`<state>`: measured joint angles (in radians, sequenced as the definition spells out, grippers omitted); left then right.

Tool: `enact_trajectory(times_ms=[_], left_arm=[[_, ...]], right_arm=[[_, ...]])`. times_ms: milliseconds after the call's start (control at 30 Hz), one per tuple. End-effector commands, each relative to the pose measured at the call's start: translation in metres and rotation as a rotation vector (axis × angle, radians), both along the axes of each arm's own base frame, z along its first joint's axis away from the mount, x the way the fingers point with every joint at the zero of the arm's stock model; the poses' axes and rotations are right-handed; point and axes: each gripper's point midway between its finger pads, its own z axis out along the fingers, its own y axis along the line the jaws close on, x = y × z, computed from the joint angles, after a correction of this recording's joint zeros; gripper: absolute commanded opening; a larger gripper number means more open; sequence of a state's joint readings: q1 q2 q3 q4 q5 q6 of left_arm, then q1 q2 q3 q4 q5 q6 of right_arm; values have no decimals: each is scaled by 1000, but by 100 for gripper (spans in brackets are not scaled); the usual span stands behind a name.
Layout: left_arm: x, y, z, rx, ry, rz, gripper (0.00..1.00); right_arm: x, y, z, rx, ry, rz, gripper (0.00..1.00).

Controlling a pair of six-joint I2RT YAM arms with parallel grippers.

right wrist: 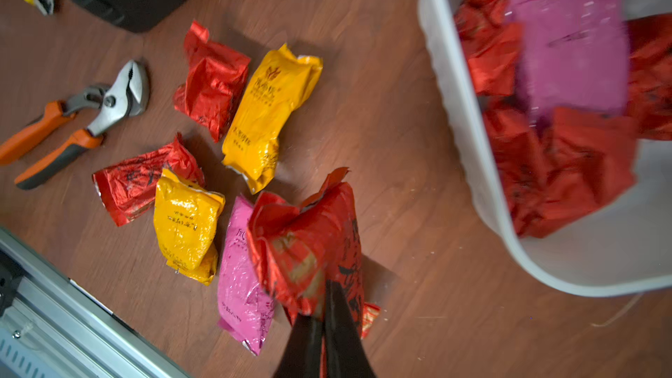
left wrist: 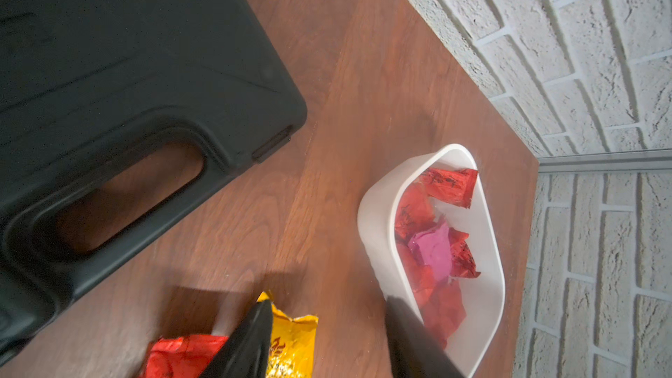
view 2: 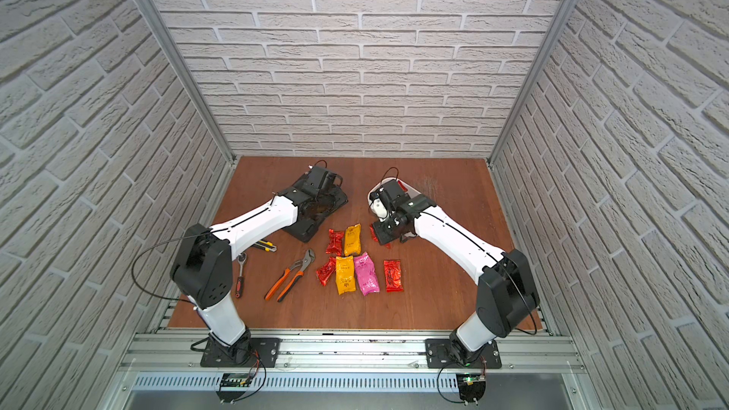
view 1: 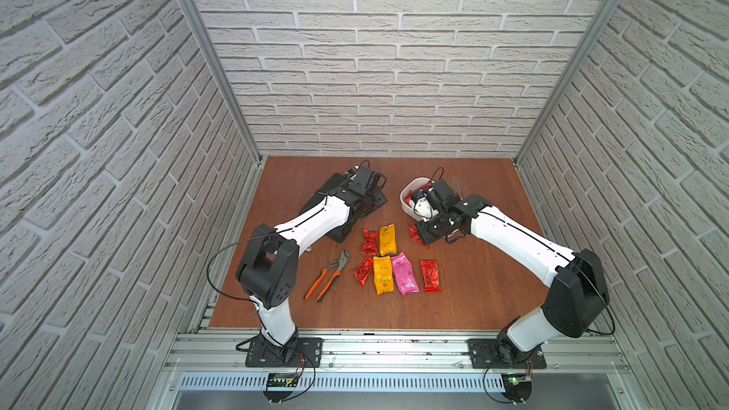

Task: Take the tea bags out of the storage box
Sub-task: Place the tea bag at the center of the board.

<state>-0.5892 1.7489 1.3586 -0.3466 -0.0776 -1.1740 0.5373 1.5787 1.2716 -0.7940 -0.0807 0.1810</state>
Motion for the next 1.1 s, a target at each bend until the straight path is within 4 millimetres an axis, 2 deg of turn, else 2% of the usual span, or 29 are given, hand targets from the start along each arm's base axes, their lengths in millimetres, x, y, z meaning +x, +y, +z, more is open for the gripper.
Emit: enact_trajectory(times_ms=[0,100,200,400,467,533,600,667,800,867,933,1067], left_arm=[[-8,14,15,3,-32,38,55],[-16,18,13,6,-35,58,55],[-26,20,7,-3,-31,75,55],[-43,22,3,3,-36,92,55],[-45,22,4,4,-37,90,55],[-47,22,4,10,-36,89,55],[-48,22,4,13,-35,85,56],[-48,21,3,24,-22,74,56],[-44,1,4,17,-26,-18,54],[-41,-15,7,-1,-37,-74,54],[-38,-31,10,-23,-51,-118,53],[-30,-67,12,-96,-69,-220,55]], right_arm=[[25,20,1,61,-86,-96,3],[32,30,-17,16,-78,-128,2],[41,28,-36,-28,-66,-183,2],[54,22,-55,-131,-94,-208,4],[55,25,-60,-131,-85,-194,20],[53,38,-60,-75,-67,-156,32],[50,49,-52,-16,-58,-110,42],[48,58,-33,36,-60,-54,48],[41,53,14,92,-95,22,52],[42,36,37,83,-140,39,54],[44,15,50,54,-168,50,54],[47,-37,45,-72,-145,69,58]])
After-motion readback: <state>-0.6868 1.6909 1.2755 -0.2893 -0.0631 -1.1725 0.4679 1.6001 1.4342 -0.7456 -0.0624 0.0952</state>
